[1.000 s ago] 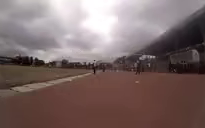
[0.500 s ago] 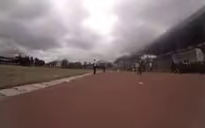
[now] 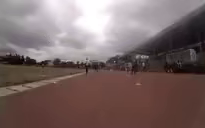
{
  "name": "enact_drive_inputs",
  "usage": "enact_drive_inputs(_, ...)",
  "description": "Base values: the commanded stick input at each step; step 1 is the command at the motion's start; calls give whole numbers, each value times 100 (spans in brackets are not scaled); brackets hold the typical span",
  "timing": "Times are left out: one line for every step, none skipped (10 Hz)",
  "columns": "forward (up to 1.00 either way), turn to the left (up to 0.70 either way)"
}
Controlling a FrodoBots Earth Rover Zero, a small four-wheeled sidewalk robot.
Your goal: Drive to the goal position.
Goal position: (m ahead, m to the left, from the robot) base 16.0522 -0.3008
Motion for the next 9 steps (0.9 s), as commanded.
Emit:
enact_drive_inputs(100,0)
enact_drive_inputs(100,0)
enact_drive_inputs(100,0)
enact_drive_inputs(100,0)
enact_drive_inputs(100,0)
enact_drive_inputs(100,0)
enact_drive_inputs(100,0)
enact_drive_inputs(100,-1)
enact_drive_inputs(100,-18)
